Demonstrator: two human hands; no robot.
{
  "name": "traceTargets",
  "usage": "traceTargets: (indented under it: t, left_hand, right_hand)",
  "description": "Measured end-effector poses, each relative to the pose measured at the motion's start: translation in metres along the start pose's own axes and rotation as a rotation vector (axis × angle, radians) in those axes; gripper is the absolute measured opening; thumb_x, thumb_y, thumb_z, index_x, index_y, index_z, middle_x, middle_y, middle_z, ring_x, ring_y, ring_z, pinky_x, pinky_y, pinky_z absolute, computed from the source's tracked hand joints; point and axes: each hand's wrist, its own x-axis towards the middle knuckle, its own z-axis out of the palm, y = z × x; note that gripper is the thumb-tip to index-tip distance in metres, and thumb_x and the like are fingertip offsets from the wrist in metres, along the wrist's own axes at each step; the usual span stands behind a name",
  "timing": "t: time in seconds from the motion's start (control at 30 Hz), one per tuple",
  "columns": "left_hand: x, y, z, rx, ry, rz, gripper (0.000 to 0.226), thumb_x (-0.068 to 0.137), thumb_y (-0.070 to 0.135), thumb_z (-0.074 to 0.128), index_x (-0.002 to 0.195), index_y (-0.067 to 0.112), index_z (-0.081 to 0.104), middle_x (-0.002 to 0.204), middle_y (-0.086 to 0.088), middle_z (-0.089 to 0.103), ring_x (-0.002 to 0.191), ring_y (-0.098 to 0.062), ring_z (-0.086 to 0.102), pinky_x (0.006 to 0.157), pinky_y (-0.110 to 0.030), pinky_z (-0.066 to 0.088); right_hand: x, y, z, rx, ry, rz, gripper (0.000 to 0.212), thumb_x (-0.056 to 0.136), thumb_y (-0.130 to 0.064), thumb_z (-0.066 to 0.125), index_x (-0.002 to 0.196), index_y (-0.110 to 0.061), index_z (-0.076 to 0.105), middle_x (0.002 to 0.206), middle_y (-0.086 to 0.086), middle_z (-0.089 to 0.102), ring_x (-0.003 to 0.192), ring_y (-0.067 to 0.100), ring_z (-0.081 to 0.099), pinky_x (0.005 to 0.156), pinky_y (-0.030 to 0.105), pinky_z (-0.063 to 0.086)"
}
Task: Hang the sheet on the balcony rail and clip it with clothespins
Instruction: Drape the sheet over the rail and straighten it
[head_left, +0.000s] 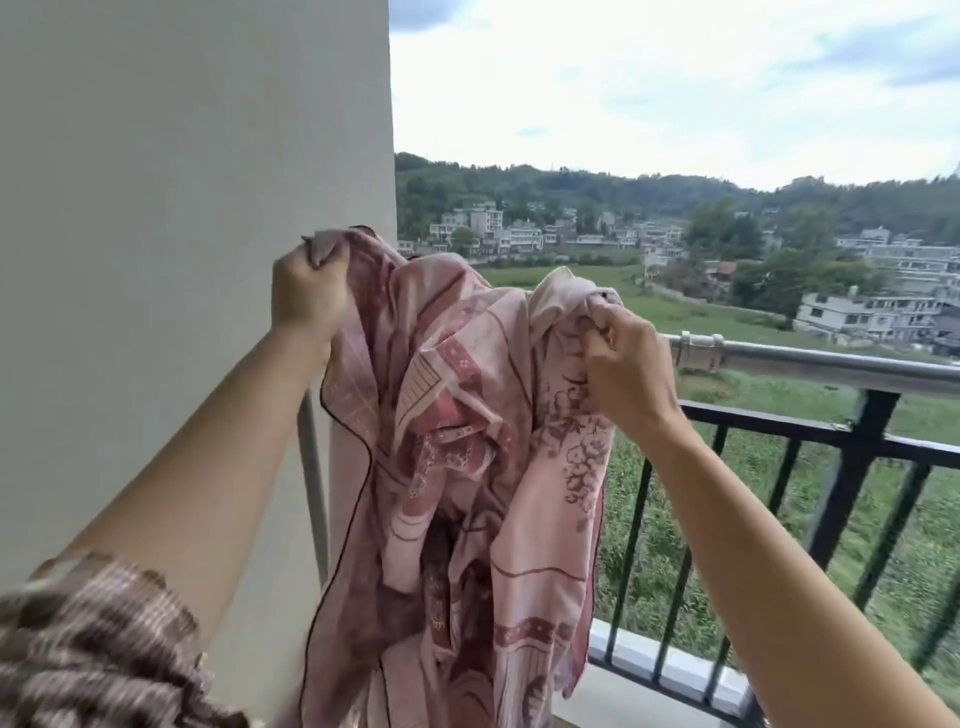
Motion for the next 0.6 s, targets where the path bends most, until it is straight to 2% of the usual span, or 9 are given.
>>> traceTargets:
  t: [0.07, 0.13, 0.17, 0.27, 0.3, 0.33, 0.4, 0.5, 0.6]
  left_hand:
    - [0.042, 0.022, 0.014, -0.129, -0.092, -0.052, 0.022, 0.089, 0.032, 0.055, 0.091, 0.010, 0.057, 0.076, -0.003, 0.054, 0.073, -0.016, 0.056, 0.068, -0.029, 0.044]
    - [0.068, 0.029, 0.029, -0.212, -0.233, -0.072, 0.025, 0.086, 0.032, 0.057, 0.100, 0.013, 0.052, 0.087, -0.004, 0.057, 0.082, -0.019, 0.060, 0.075, -0.028, 0.050]
    - [0.074, 0.026, 0.036, -0.163, -0.306, -0.080, 0.026, 0.085, 0.031, 0.060, 0.101, 0.012, 0.051, 0.094, -0.006, 0.056, 0.087, -0.020, 0.059, 0.078, -0.028, 0.049]
    - [0.068, -0.007, 0.044, 0.545, -0.546, -0.082, 0.034, 0.083, 0.026, 0.066, 0.104, 0.001, 0.058, 0.110, -0.014, 0.058, 0.100, -0.029, 0.057, 0.082, -0.032, 0.045]
    - [0.064, -0.021, 0.045, 0.691, -0.586, -0.095, 0.039, 0.083, 0.025, 0.067, 0.108, -0.005, 0.060, 0.113, -0.018, 0.060, 0.103, -0.032, 0.058, 0.082, -0.034, 0.045]
    - [0.057, -0.032, 0.044, 0.729, -0.578, -0.105, 0.043, 0.082, 0.026, 0.067, 0.109, -0.007, 0.061, 0.115, -0.020, 0.061, 0.105, -0.035, 0.058, 0.084, -0.035, 0.045]
    - [0.045, -0.041, 0.043, 0.683, -0.414, -0.138, 0.049, 0.082, 0.037, 0.067, 0.112, -0.002, 0.063, 0.117, -0.023, 0.062, 0.109, -0.036, 0.058, 0.089, -0.036, 0.045]
    - [0.029, -0.032, 0.043, 0.644, -0.120, -0.127, 0.050, 0.083, 0.052, 0.060, 0.111, 0.010, 0.063, 0.119, -0.019, 0.062, 0.113, -0.038, 0.056, 0.090, -0.038, 0.044]
    - [-0.002, -0.026, 0.045, 0.560, -0.119, -0.235, 0.066, 0.082, 0.053, 0.056, 0.127, 0.004, 0.050, 0.134, -0.023, 0.049, 0.126, -0.041, 0.043, 0.101, -0.049, 0.040]
  right_hand:
    - [0.017, -0.011, -0.010, 0.058, 0.060, 0.058, 0.020, 0.094, -0.011, 0.042, 0.085, -0.007, 0.059, 0.075, 0.001, 0.058, 0.065, 0.013, 0.052, 0.057, 0.027, 0.042]
    - [0.036, -0.014, -0.024, 0.051, 0.146, 0.118, 0.018, 0.096, -0.010, 0.040, 0.082, -0.008, 0.053, 0.071, -0.002, 0.051, 0.061, 0.009, 0.045, 0.058, 0.026, 0.036]
    - [0.044, -0.012, -0.033, 0.043, 0.193, 0.146, 0.018, 0.097, -0.010, 0.040, 0.083, -0.009, 0.051, 0.071, -0.001, 0.051, 0.061, 0.010, 0.044, 0.059, 0.027, 0.037]
    - [0.049, 0.004, -0.057, -0.024, 0.275, 0.183, 0.016, 0.098, -0.014, 0.042, 0.086, -0.011, 0.052, 0.073, 0.001, 0.053, 0.061, 0.013, 0.047, 0.058, 0.025, 0.035]
    - [0.046, 0.011, -0.064, -0.068, 0.271, 0.174, 0.017, 0.098, -0.015, 0.044, 0.084, -0.011, 0.053, 0.073, 0.001, 0.053, 0.063, 0.017, 0.048, 0.058, 0.026, 0.033]
    - [0.042, 0.017, -0.069, -0.112, 0.252, 0.161, 0.019, 0.096, -0.016, 0.047, 0.081, -0.009, 0.055, 0.072, 0.003, 0.054, 0.066, 0.020, 0.049, 0.058, 0.027, 0.032]
    - [0.037, 0.022, -0.080, -0.171, 0.196, 0.147, 0.020, 0.093, -0.017, 0.051, 0.077, -0.007, 0.058, 0.067, 0.003, 0.054, 0.063, 0.021, 0.050, 0.050, 0.027, 0.030]
    - [0.033, 0.023, -0.091, -0.190, 0.132, 0.134, 0.018, 0.093, -0.018, 0.054, 0.080, -0.009, 0.061, 0.065, -0.003, 0.054, 0.057, 0.006, 0.047, 0.047, 0.019, 0.031]
    - [0.027, 0.023, -0.091, -0.165, 0.129, 0.109, 0.018, 0.093, -0.019, 0.055, 0.082, -0.008, 0.062, 0.070, 0.000, 0.058, 0.059, 0.009, 0.051, 0.049, 0.020, 0.035]
